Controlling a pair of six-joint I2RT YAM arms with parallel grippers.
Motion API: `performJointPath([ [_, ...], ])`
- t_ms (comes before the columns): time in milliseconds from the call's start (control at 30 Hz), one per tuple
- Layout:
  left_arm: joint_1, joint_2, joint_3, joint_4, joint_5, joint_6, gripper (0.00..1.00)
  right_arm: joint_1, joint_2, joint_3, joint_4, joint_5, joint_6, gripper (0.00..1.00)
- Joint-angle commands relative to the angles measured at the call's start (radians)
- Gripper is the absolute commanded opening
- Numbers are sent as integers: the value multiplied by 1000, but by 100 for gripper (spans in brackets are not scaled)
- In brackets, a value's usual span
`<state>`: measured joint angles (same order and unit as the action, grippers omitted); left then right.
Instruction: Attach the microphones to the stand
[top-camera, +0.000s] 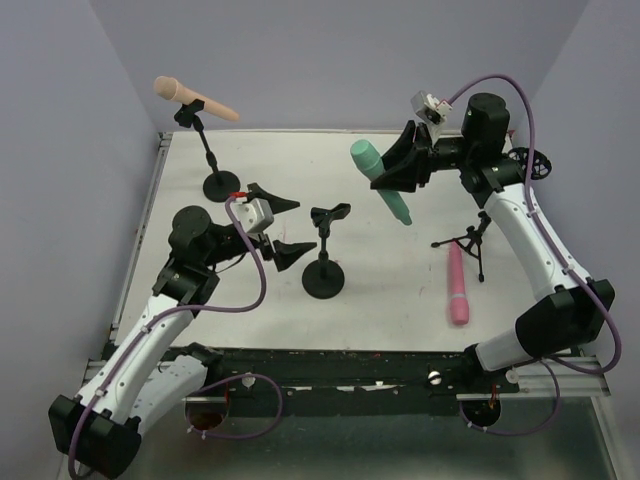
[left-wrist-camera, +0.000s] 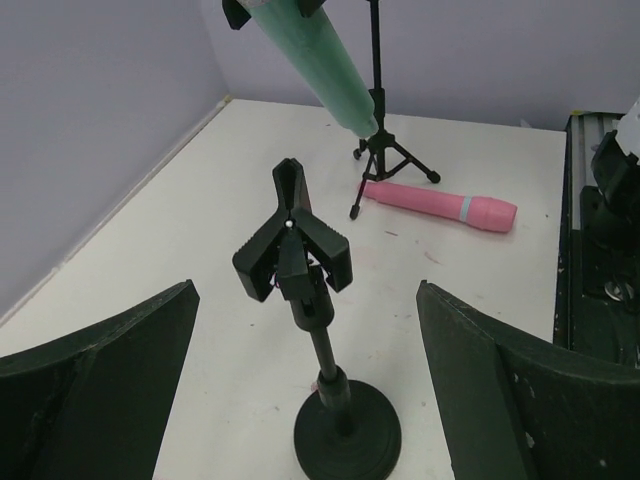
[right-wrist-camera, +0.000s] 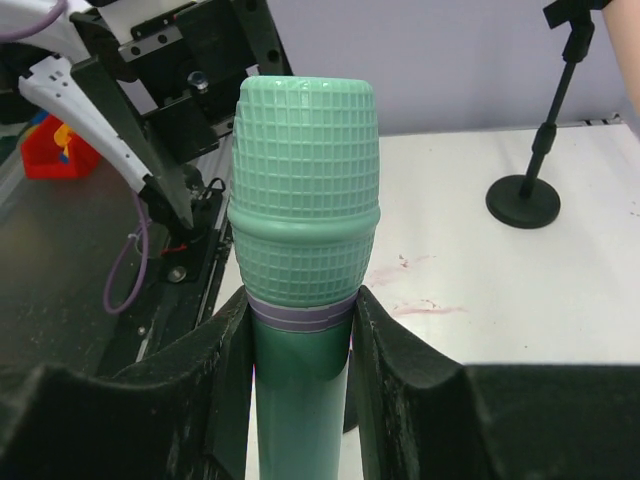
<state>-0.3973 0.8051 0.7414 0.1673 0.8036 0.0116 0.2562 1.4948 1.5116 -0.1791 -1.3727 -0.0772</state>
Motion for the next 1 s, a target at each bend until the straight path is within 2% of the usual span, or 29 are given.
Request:
performJointPath([
  [0, -52, 69, 79, -31, -82, 145, 98, 2, -41, -42, 95, -77, 56, 13],
  [167, -64, 118, 99, -11, -103, 165, 98, 2, -48, -77, 168, -92, 117, 13],
  [467, -101, 193, 93, 60, -34, 99, 98, 3, -22, -93, 306, -95, 214, 14],
  [767, -107, 209, 70, 92, -148, 42, 98, 25, 39, -82, 365, -92, 235, 14],
  [967, -114, 209, 53, 95, -159, 42, 98, 43, 90, -25, 403, -103, 270, 14],
])
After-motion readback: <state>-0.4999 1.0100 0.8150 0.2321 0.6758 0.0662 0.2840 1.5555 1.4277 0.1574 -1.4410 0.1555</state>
